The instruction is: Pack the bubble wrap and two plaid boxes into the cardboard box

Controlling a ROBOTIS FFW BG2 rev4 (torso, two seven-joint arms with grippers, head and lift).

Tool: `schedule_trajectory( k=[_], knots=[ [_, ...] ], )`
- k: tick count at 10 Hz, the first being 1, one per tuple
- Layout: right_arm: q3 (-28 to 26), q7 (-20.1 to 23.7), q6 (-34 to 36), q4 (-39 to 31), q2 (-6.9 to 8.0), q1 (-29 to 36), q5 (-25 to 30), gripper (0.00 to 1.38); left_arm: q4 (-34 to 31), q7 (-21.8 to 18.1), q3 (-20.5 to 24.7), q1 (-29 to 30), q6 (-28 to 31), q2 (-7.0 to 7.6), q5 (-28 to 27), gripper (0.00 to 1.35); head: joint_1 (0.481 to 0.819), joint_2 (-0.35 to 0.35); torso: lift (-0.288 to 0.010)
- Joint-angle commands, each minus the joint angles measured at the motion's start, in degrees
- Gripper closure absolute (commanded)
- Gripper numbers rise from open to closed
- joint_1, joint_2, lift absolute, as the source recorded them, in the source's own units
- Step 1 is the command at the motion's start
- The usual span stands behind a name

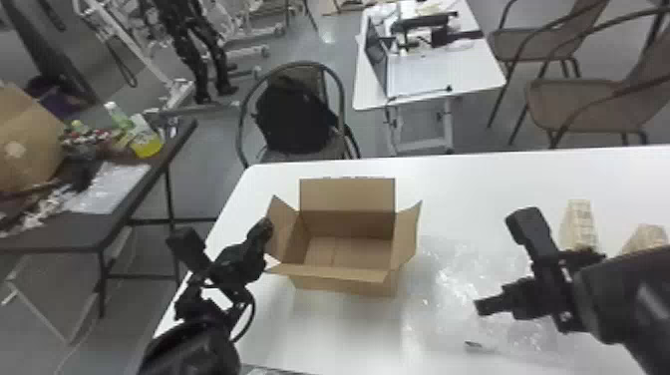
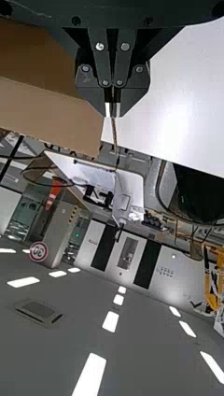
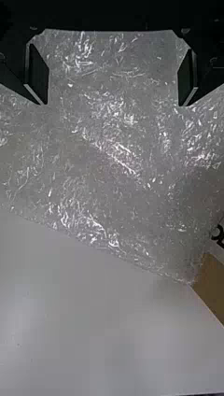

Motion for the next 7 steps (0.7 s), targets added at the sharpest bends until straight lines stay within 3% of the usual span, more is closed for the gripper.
schedule_trajectory(
  k=[1,3,4,7],
  knots=[
    [0.6,1.4,-0.3,2.9,0.05,-1.1,2.5,0.3,0.0,0.0,-0.3,-0.1,0.0,0.0,0.2,1.21,0.695,0.35,-0.05],
    [0.6,2.2,-1.9,1.1,0.05,-0.4,3.7,1.18,0.0,0.0,-0.2,0.2,-0.2,0.0,0.6,1.21,0.695,0.35,-0.05],
    [0.2,2.2,-3.5,-0.7,0.05,0.6,2.7,1.23,0.0,0.0,-0.2,0.4,-0.3,0.0,0.6,1.21,0.695,0.35,-0.05],
    [0.1,4.6,-7.7,-3.9,0.05,2.0,-0.4,1.24,0.0,0.1,0.0,0.4,-0.6,-0.26,0.8,1.21,0.695,0.35,-0.05]
  ],
)
